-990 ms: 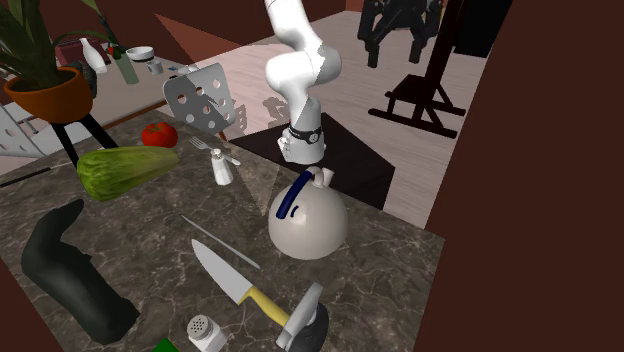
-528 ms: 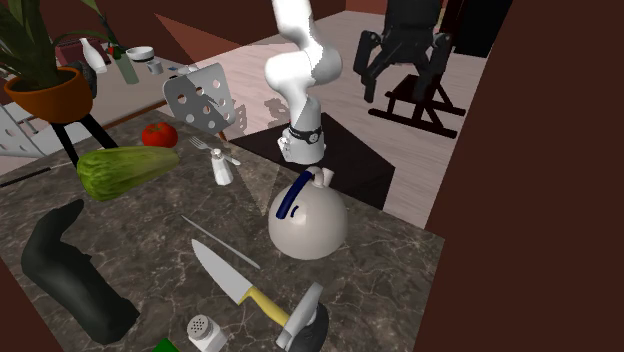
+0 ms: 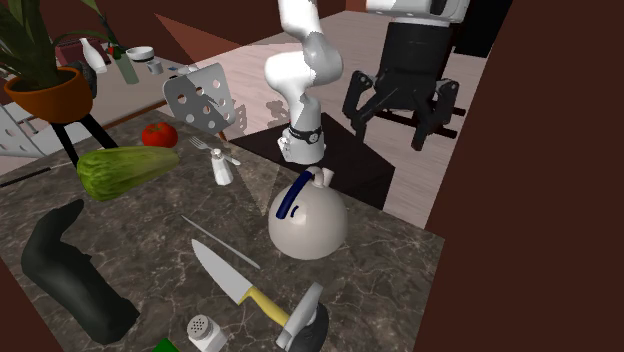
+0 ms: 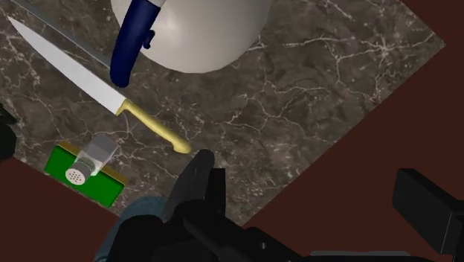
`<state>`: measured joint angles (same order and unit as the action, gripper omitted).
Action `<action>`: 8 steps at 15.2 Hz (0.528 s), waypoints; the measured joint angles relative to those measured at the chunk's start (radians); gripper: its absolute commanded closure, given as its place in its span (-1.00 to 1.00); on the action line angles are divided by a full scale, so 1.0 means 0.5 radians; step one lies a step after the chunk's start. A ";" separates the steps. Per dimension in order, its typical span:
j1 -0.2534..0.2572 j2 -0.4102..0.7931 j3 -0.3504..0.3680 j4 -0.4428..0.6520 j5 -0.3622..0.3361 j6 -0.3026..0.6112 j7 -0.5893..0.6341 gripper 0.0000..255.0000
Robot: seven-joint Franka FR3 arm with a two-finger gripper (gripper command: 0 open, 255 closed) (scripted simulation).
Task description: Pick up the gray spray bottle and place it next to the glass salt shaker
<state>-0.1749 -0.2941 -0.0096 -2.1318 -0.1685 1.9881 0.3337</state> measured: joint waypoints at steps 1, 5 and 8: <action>-0.017 0.055 -0.008 0.023 -0.019 0.039 0.026 -1.00; -0.082 0.274 -0.047 0.179 -0.092 0.136 0.112 -1.00; -0.132 0.438 -0.086 0.311 -0.139 0.198 0.164 -1.00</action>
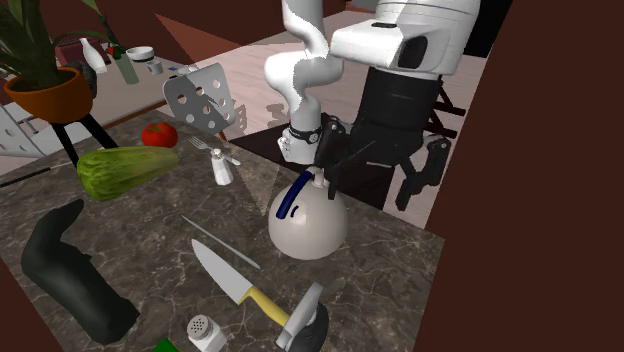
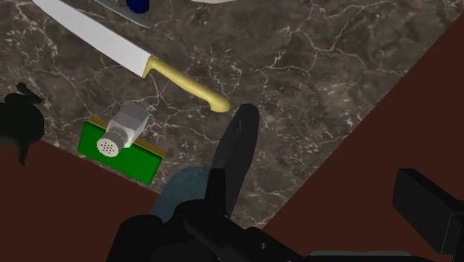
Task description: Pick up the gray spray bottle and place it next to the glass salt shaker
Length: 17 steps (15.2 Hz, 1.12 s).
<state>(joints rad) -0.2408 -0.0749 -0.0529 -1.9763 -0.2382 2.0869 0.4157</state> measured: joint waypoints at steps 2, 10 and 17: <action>-0.027 0.116 -0.024 0.116 -0.025 0.017 0.036 -1.00; -0.121 0.479 -0.121 0.436 -0.082 0.123 0.134 -1.00; -0.144 0.574 -0.136 0.404 -0.085 0.256 0.140 -1.00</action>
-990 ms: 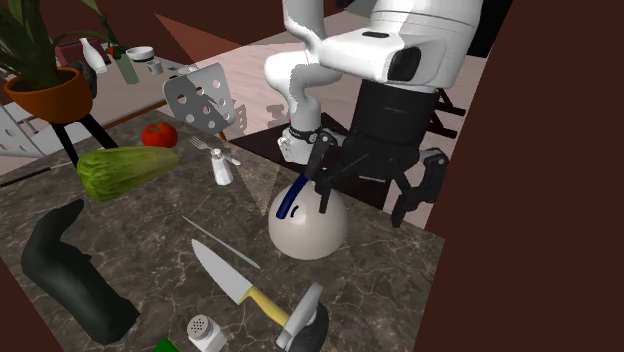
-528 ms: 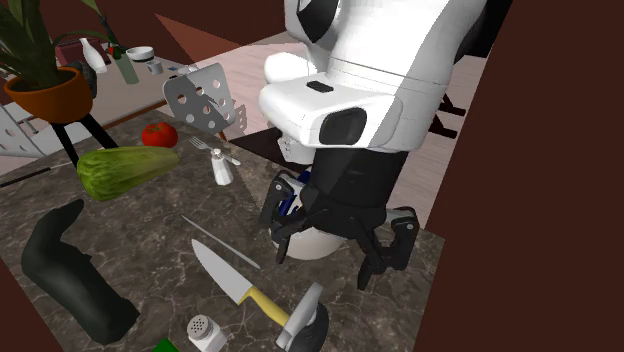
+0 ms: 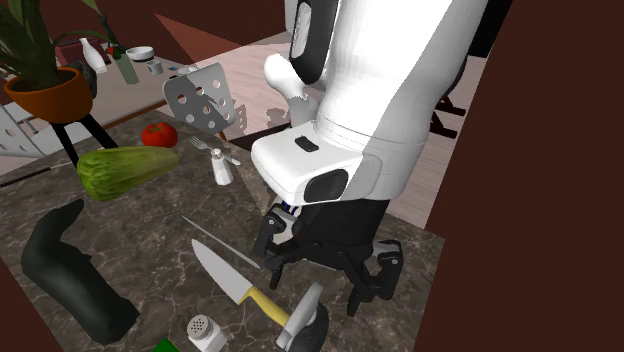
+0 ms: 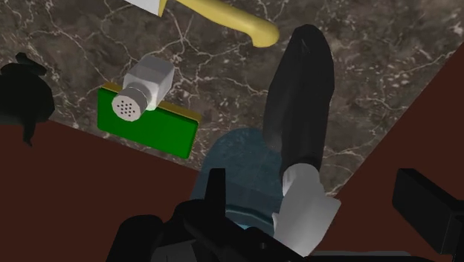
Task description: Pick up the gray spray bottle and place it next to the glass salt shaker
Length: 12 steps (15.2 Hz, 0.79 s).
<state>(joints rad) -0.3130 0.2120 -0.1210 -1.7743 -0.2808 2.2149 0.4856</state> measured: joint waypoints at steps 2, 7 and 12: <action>-0.001 0.005 0.000 -0.001 0.000 0.006 0.000 -1.00; -0.001 0.006 -0.001 -0.001 0.000 0.008 0.000 1.00; -0.001 0.006 -0.001 -0.001 0.000 0.008 0.000 1.00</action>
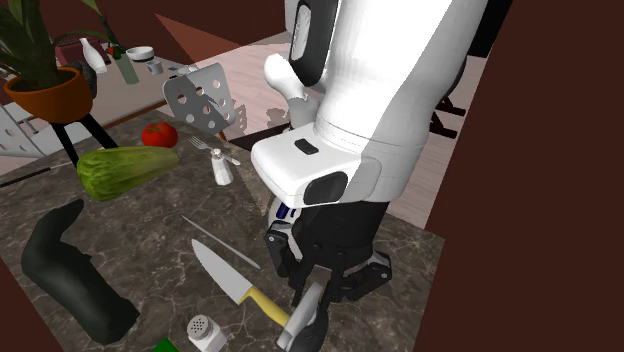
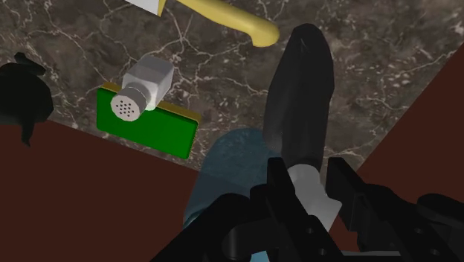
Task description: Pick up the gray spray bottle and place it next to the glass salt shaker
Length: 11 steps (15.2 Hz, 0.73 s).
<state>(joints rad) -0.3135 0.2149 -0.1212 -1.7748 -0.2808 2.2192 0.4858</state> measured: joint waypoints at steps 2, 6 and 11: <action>0.000 0.000 0.000 0.000 0.000 0.000 0.000 1.00; 0.000 -0.008 0.001 0.021 0.005 -0.029 -0.009 1.00; 0.001 -0.028 0.004 0.117 0.022 -0.142 -0.041 1.00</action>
<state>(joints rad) -0.3129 0.2007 -0.1190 -1.7161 -0.2700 2.1481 0.4653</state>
